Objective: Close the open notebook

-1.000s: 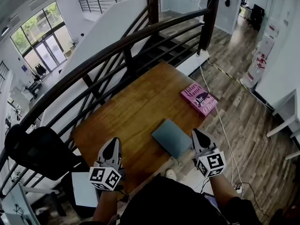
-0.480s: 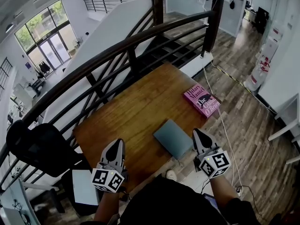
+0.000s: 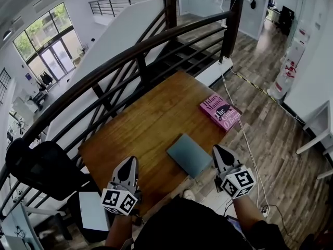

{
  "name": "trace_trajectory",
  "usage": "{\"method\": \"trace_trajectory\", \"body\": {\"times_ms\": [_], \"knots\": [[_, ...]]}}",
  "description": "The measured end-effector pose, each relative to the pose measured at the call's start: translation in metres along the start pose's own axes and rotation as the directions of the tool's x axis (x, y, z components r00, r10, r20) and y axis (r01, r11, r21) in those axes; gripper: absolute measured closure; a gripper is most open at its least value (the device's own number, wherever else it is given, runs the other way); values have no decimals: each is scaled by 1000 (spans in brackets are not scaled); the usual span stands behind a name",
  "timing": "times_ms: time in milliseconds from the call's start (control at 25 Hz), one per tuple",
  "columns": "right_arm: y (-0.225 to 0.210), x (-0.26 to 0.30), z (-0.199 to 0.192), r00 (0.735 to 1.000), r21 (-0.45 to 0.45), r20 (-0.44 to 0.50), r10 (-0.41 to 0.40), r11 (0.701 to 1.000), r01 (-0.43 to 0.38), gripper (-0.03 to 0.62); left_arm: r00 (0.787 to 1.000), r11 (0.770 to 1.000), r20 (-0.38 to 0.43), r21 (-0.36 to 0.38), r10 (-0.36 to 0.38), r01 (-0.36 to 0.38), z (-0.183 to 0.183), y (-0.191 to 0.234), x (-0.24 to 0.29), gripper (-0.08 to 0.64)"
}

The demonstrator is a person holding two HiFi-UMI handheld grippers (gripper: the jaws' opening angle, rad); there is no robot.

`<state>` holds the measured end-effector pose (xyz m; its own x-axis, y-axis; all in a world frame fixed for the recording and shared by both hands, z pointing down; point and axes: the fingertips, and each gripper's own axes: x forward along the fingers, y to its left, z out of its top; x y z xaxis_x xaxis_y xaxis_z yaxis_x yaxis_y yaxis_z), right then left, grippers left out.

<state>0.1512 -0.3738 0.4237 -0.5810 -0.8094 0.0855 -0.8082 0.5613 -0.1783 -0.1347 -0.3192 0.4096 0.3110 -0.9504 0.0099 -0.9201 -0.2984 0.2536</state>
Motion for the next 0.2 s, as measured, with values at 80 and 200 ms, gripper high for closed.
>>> {"method": "trace_trajectory", "body": {"times_ms": [80,200], "knots": [[-5,-2,-3,1000,7,-6,-7,1000,7,598,1000,1000,-5,-4,5,-5,-4,0,2,549],[-13,-5,-6,1000,22,-12,-17,1000,17,598,1000,1000,-11,-5,14,-14,-8,-2,4,548]]}}
